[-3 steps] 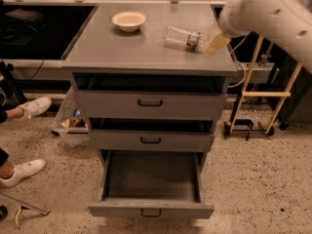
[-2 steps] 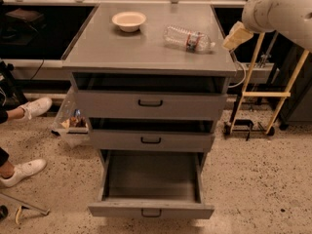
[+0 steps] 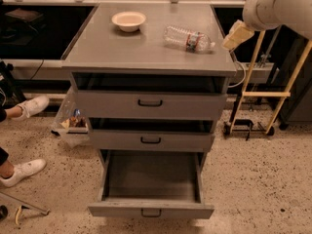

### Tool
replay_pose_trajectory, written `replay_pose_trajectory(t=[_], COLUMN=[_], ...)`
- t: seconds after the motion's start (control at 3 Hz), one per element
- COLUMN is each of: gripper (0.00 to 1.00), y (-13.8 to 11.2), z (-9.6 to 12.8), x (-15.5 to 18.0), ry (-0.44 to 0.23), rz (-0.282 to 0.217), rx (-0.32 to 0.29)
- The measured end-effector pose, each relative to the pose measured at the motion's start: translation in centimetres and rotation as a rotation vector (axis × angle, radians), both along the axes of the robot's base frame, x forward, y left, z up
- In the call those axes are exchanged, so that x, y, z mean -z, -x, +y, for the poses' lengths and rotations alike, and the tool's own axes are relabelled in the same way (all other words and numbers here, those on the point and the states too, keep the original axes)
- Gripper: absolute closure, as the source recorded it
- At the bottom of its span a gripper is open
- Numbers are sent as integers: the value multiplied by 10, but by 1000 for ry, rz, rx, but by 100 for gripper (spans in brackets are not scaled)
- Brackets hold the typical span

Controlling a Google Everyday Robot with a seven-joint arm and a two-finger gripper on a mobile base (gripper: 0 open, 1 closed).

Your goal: Pick water bottle from bottom drawer and place on counter

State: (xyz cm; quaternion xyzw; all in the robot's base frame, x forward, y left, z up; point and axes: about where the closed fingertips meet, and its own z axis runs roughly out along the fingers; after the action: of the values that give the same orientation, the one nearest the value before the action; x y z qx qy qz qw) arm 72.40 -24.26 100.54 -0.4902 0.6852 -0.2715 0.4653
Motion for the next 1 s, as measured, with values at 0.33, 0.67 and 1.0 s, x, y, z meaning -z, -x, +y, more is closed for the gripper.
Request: replay_pose_trajectory(t=[0.33,0.67,1.0], gripper=[0,0,0], y=[65,158,239], z=[-29,-51,-60], x=[-20,-64,-97], ry=[89,216,293], rz=[98,119,69], rx=[8,90,217])
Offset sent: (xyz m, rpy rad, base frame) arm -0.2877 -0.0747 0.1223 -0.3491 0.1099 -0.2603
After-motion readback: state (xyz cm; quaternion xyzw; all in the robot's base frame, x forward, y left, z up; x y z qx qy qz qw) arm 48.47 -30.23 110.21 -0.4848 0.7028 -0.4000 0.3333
